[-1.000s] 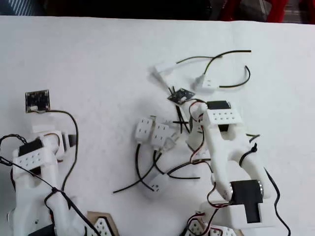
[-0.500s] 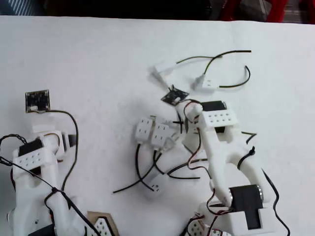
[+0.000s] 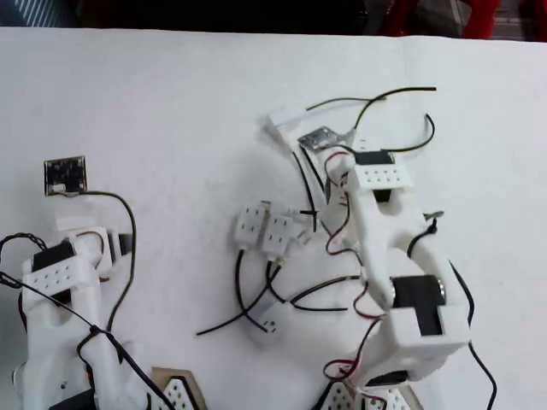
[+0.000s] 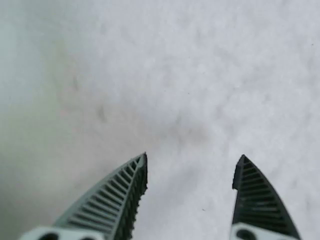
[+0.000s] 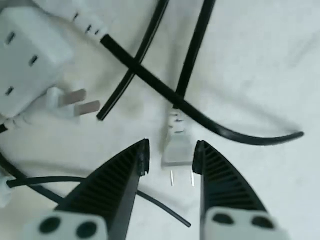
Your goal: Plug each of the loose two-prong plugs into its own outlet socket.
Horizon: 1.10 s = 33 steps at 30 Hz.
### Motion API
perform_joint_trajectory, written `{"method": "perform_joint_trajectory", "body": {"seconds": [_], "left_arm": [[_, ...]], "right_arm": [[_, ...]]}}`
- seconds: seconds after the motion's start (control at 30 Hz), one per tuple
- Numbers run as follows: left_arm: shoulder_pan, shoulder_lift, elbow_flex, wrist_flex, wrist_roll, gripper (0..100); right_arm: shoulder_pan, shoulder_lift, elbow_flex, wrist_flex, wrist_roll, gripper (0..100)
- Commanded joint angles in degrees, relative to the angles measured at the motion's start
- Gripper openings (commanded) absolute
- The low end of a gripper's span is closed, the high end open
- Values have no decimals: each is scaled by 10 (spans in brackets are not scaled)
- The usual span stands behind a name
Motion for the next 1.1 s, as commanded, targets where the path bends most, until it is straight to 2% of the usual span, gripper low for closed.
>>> {"method": "perform_joint_trajectory", "body": {"seconds": [0.0,0.2,0.57,0.9,1.07], "left_arm": [[-2,-15,-1,-11,1,274],[-2,-15,-1,-11,1,274],[-2,-15,-1,-11,1,274],[-2,-15,-1,-11,1,274],[-2,-15,-1,-11,1,274]], "right_arm": [[28,30,-65,14,-2,145],[54,64,-142,94,0,144],[43,138,-143,112,0,142],[17,146,-142,125,-3,141],[19,146,-145,123,-1,54]]}}
